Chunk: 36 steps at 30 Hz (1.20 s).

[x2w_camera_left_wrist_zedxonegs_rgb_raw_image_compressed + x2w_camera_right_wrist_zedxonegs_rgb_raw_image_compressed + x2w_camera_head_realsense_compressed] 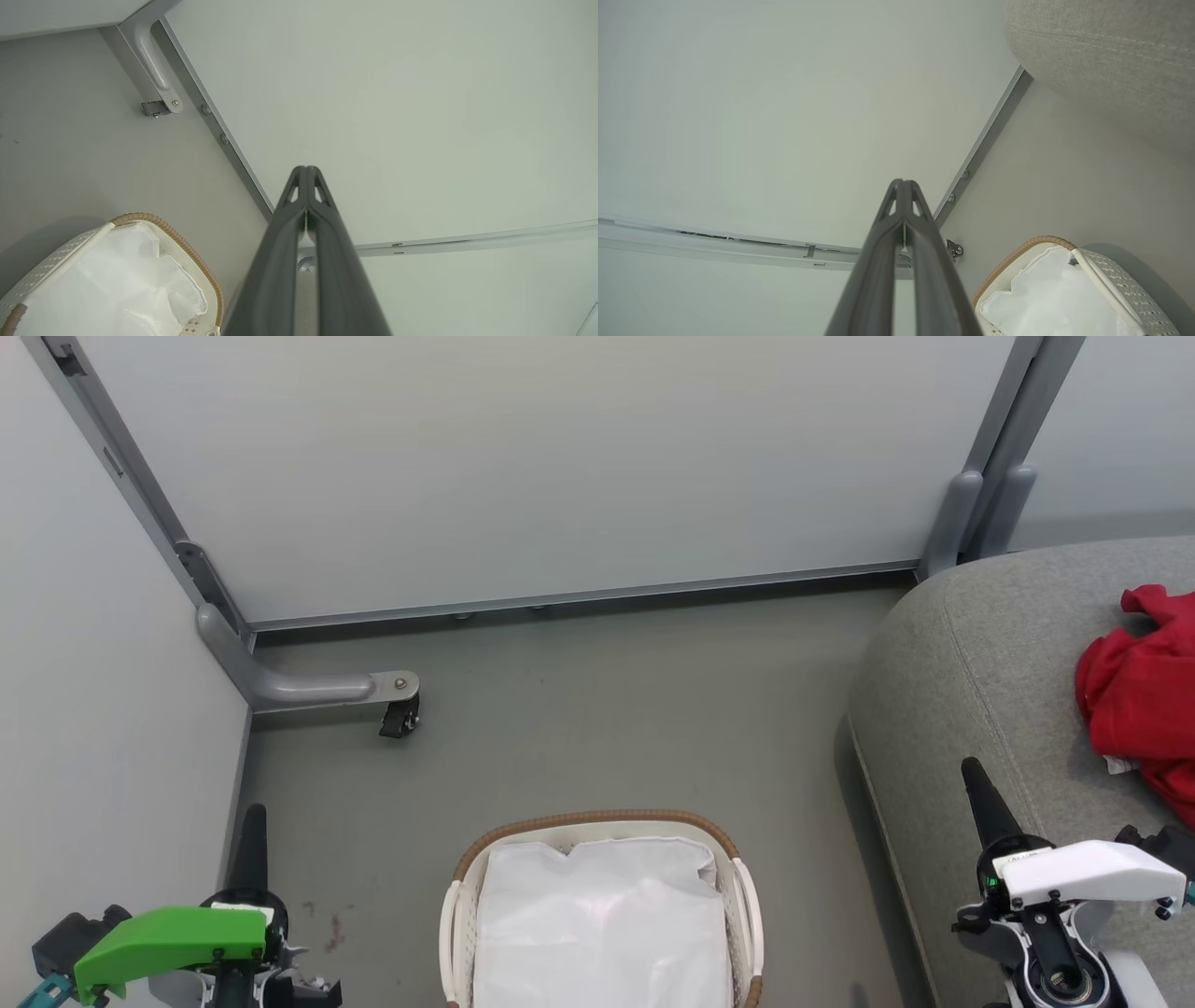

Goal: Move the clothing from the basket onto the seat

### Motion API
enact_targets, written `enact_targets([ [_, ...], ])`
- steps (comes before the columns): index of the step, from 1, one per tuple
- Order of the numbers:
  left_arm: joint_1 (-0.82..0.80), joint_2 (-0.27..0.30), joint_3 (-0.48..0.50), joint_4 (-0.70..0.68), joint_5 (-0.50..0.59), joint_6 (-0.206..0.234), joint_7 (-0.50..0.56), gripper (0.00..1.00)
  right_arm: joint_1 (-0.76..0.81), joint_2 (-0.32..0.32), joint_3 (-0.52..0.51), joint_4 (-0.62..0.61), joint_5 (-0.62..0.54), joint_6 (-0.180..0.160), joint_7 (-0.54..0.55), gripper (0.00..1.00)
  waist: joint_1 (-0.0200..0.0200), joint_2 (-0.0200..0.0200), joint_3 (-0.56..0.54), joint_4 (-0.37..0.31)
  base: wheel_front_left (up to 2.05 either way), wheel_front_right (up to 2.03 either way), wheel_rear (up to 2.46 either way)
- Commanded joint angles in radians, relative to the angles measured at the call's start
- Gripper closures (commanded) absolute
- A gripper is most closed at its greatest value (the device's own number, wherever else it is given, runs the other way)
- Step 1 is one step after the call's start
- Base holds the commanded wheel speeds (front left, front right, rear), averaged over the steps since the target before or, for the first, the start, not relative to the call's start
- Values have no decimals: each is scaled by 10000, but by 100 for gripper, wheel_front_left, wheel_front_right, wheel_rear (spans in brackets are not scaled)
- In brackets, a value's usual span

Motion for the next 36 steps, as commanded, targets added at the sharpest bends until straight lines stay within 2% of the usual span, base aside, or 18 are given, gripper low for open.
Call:
enact_targets([
  [1,-238,79,58,-142,-318,-24,92,100,93,-60,-54,-145,325,-3,94,100,0,0,-5,6,0,0,0],
  [36,-360,92,173,-449,-2746,-34,785,100,224,-81,-283,-468,2982,-5,782,100,0,0,-74,95,0,0,0],
])
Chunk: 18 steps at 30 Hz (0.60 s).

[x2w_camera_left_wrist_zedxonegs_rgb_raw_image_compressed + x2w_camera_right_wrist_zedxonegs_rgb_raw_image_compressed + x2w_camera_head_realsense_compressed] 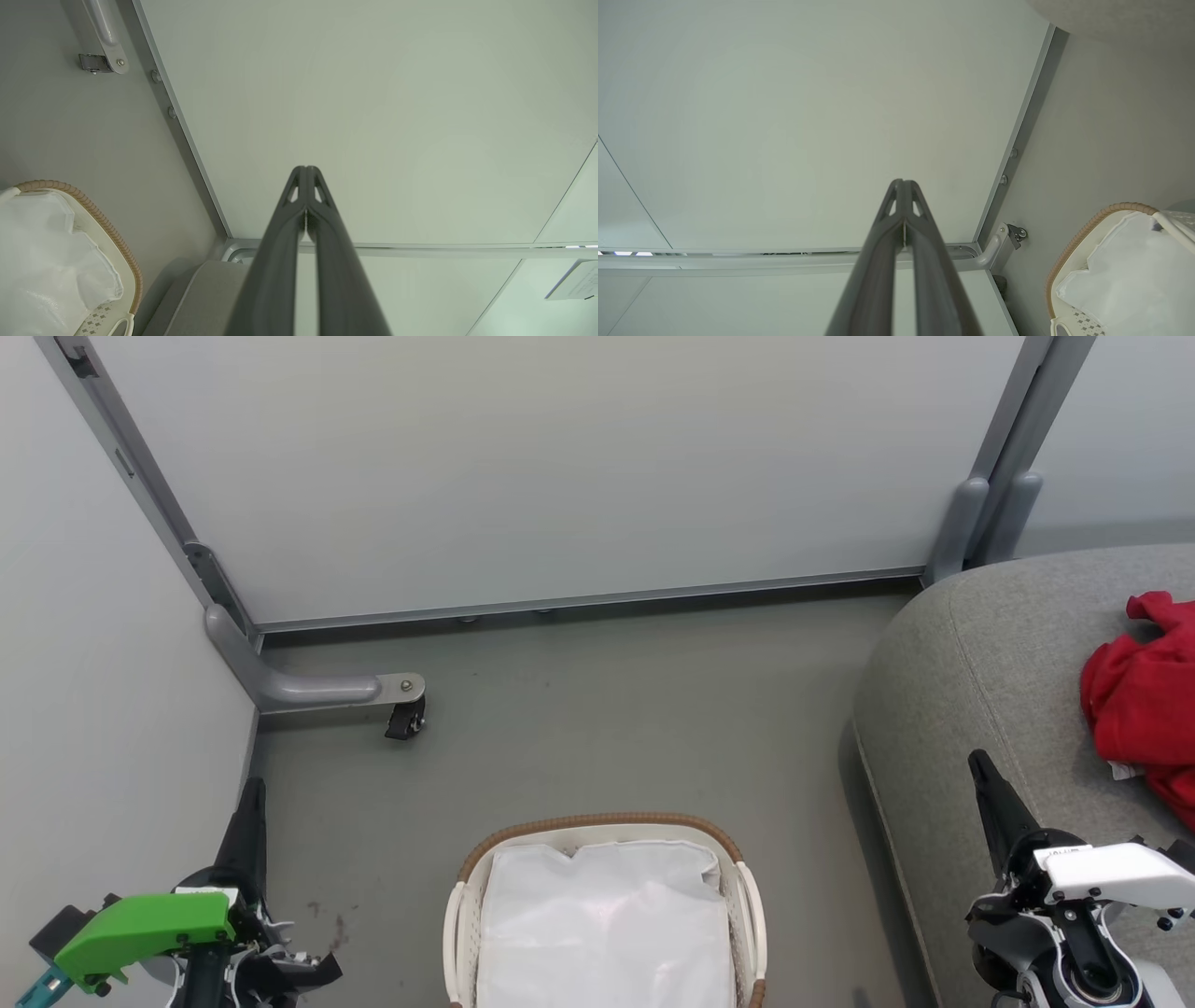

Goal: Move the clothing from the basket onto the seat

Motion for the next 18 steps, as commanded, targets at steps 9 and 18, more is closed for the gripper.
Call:
enact_targets([
  [9,-160,68,45,-80,-386,-35,132,100,115,-64,-59,-88,428,-3,121,100,0,0,-11,14,0,0,0],
  [18,-160,68,44,-79,-387,-35,131,100,114,-64,-56,-85,429,-3,119,100,0,0,-11,14,0,0,0],
])
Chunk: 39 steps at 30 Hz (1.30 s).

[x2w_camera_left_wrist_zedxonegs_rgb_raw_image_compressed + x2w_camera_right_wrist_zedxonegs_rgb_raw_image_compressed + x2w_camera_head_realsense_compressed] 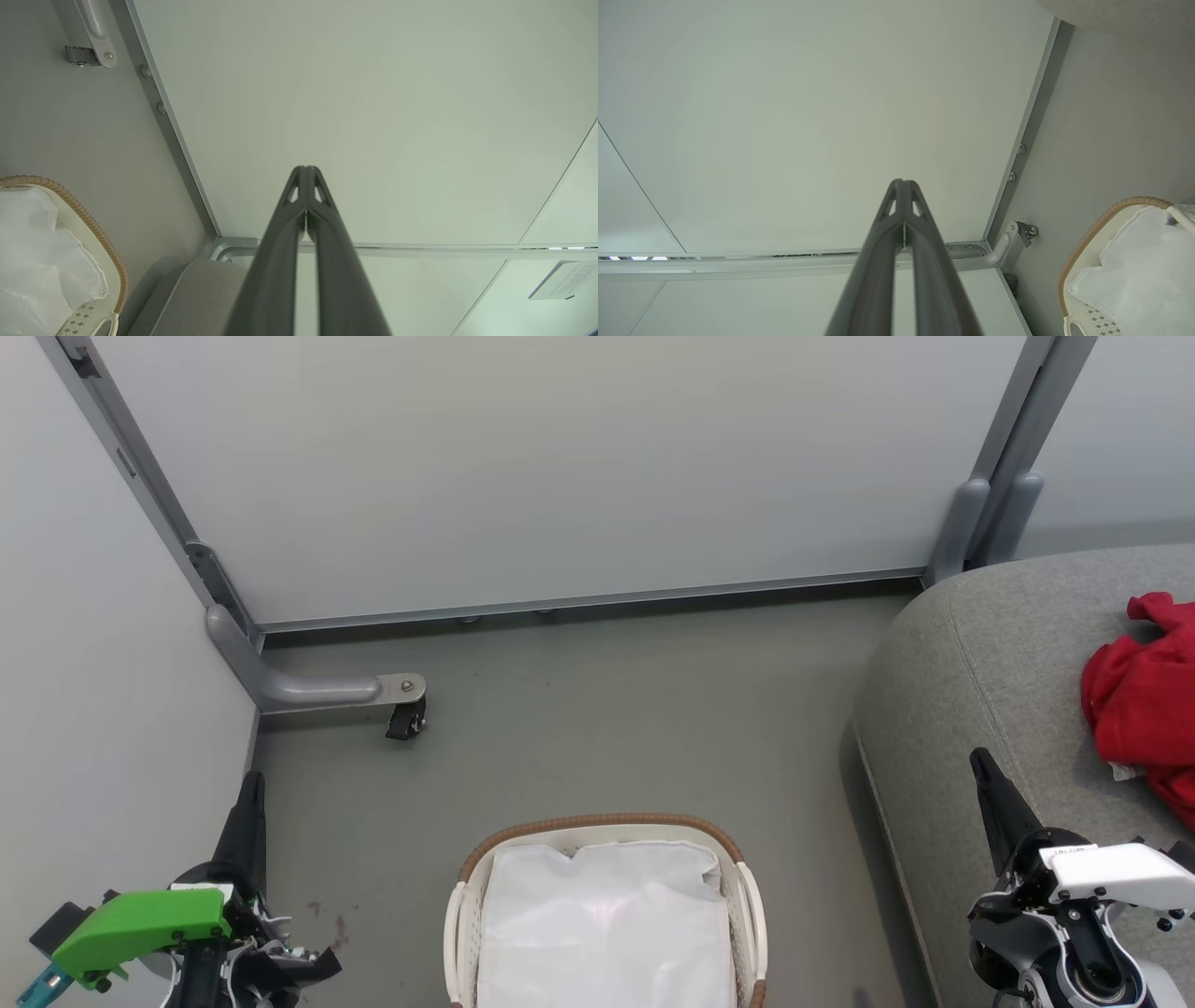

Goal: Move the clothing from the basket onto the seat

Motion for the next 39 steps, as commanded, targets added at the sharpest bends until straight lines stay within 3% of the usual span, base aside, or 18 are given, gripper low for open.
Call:
enact_targets([
  [1,-103,66,23,-10,-34,-35,37,100,106,-63,-20,-30,32,-3,29,100,0,0,0,0,0,0,0],
  [39,-102,66,20,-12,-35,-36,35,100,106,-61,-17,-30,34,-3,27,100,0,0,0,0,0,0,0],
])
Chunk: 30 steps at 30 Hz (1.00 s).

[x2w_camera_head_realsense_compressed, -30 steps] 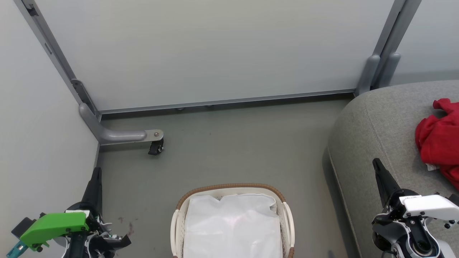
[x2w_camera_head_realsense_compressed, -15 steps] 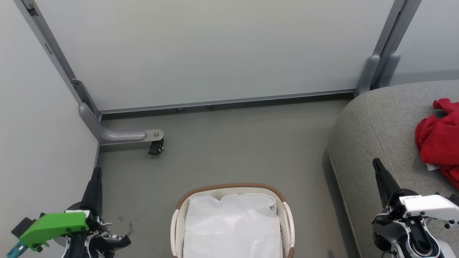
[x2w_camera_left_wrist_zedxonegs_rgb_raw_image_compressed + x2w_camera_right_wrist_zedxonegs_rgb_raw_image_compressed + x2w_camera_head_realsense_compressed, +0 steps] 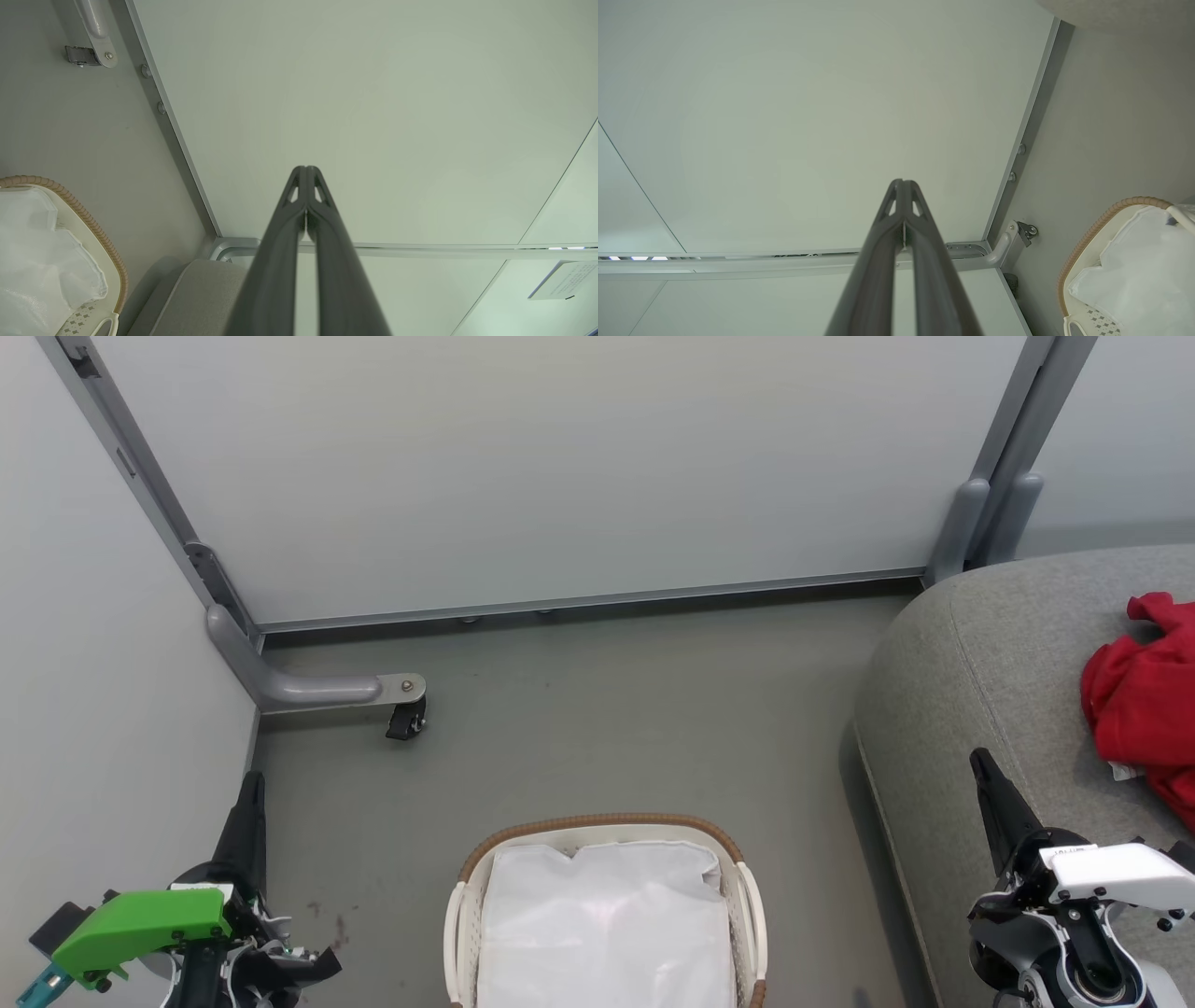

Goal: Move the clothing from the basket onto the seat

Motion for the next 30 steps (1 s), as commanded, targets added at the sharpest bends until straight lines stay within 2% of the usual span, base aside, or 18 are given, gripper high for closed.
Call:
enact_targets([
  [1,-101,66,20,-12,-33,-36,33,100,105,-59,-17,-30,34,-3,25,100,0,0,0,0,0,0,0],
  [30,-100,66,20,-13,-34,-36,32,100,105,-60,-16,-30,34,-3,23,100,0,0,0,0,0,0,0],
])
